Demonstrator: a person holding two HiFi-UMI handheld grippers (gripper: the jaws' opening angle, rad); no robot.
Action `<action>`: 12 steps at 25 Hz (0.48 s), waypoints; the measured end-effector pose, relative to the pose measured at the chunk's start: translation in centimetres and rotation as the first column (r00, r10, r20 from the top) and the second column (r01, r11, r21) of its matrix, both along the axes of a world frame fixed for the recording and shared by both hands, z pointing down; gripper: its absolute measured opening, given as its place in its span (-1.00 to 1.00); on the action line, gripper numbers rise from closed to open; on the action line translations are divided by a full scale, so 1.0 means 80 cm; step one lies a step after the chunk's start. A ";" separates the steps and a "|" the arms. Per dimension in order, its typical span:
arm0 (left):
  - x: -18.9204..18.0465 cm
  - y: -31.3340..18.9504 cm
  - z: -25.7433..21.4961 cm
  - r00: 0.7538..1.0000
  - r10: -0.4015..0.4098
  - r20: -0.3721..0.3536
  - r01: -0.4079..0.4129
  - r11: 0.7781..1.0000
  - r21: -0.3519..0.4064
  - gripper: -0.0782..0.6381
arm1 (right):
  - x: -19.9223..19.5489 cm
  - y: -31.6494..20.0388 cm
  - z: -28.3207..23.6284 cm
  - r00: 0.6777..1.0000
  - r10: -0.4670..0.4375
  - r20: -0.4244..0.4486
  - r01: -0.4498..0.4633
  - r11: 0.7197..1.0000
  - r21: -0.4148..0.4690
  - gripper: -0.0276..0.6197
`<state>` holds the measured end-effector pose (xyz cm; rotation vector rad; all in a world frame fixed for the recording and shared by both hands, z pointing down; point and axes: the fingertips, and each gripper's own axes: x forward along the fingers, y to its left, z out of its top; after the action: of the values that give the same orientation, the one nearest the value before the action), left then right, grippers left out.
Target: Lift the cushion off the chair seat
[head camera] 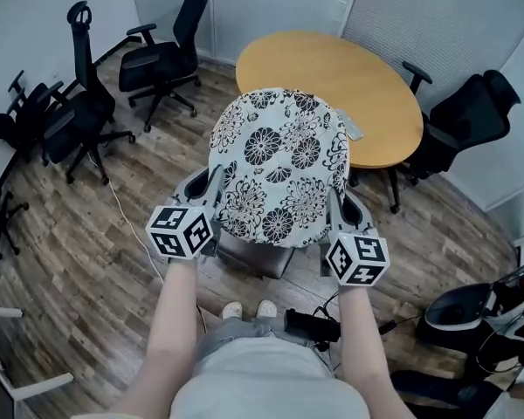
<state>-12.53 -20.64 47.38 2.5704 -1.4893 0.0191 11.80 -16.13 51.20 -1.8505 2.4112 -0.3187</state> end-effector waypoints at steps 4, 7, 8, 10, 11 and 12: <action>0.001 0.006 0.013 1.000 0.012 0.004 -0.012 0.999 0.046 -0.69 | -0.012 0.010 0.014 1.000 0.010 -0.009 -0.010 0.999 0.051 -0.78; -0.001 0.014 0.014 0.999 0.028 -0.019 -0.027 0.996 0.086 -0.69 | -0.017 0.019 0.020 0.999 0.035 -0.020 -0.033 0.995 0.089 -0.78; -0.001 0.017 0.014 0.999 0.035 -0.025 -0.032 0.994 0.100 -0.69 | -0.016 0.021 0.021 0.999 0.046 -0.012 -0.045 0.994 0.100 -0.78; 0.000 0.025 0.015 0.999 0.040 -0.031 -0.036 0.991 0.127 -0.69 | -0.013 0.025 0.024 0.998 0.065 0.004 -0.065 0.991 0.119 -0.78; 0.000 0.029 0.016 0.999 0.039 -0.032 -0.034 0.990 0.137 -0.69 | -0.012 0.027 0.026 0.997 0.071 0.004 -0.071 0.989 0.129 -0.78; 0.000 0.031 0.018 0.999 0.036 -0.032 -0.031 0.989 0.145 -0.69 | -0.011 0.029 0.028 0.997 0.076 -0.001 -0.075 0.987 0.139 -0.78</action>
<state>-12.51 -18.12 48.85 2.6935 -1.4867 -0.1325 10.89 -13.83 53.46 -1.8787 2.2952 -0.1348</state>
